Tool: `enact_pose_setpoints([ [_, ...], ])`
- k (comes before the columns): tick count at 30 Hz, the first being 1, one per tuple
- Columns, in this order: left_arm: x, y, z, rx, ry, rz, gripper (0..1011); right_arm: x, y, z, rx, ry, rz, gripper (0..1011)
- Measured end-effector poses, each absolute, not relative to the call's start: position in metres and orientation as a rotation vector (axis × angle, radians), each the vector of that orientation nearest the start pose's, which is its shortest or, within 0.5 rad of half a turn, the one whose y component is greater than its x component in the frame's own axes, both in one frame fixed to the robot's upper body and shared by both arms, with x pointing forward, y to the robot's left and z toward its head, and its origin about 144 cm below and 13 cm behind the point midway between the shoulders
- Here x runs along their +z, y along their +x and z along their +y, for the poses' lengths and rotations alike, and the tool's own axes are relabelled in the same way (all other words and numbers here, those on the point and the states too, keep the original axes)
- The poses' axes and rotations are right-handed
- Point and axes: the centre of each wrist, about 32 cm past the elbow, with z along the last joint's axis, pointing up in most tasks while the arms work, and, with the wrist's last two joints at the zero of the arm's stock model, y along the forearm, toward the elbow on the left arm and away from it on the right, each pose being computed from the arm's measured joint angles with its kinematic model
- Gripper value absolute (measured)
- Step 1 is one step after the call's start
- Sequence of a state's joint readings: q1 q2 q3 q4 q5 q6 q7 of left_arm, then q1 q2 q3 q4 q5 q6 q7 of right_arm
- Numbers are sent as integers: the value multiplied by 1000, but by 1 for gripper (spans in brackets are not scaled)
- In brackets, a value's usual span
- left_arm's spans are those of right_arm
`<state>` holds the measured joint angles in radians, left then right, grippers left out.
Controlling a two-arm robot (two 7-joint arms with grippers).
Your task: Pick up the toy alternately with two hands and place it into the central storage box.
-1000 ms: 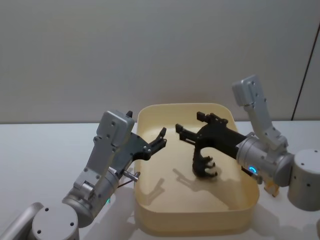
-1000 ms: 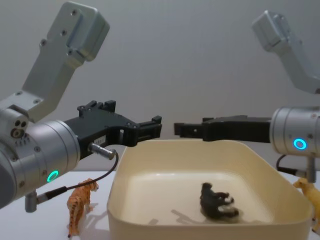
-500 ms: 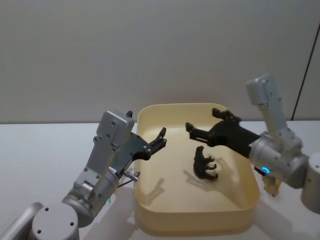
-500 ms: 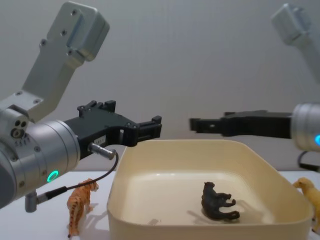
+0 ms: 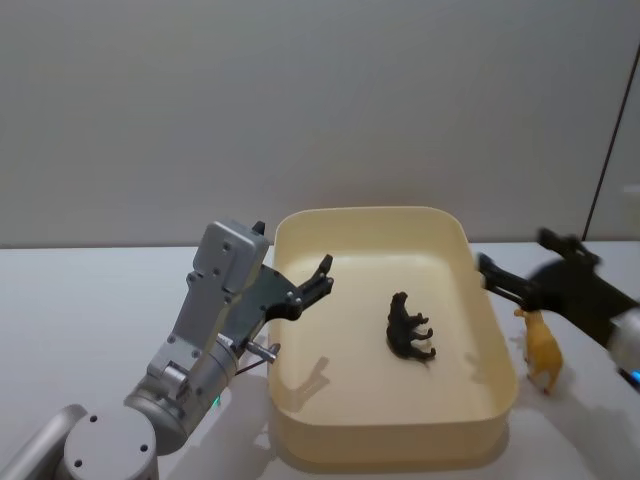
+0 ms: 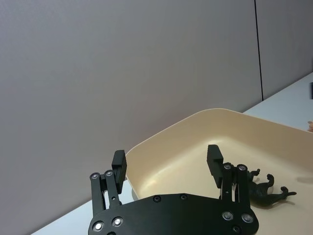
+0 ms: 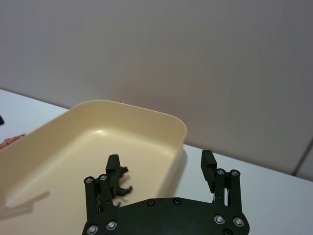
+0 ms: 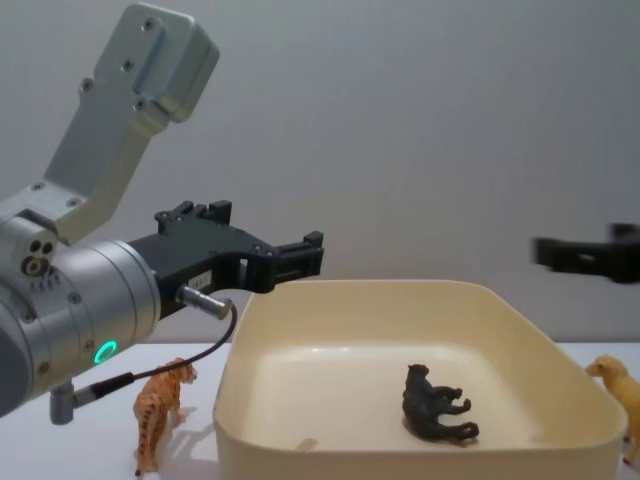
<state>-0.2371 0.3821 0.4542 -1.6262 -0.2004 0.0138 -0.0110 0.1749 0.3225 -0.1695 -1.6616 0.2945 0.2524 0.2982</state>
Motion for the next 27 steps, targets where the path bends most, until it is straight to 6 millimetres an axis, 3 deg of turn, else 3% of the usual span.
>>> enact_pose_setpoints([
  [7,1204,492,198,1124,61,-268,1000,1217,457,-293,-1185,-109,7,1001],
  [13,1204,492,198,1124,61,-268,1001,1211,431,-308,-1219,-146,24,1001],
  [27,1204,492,198,1124,61,-268,1000,1200,409,-316,-1230,-195,89,1001],
])
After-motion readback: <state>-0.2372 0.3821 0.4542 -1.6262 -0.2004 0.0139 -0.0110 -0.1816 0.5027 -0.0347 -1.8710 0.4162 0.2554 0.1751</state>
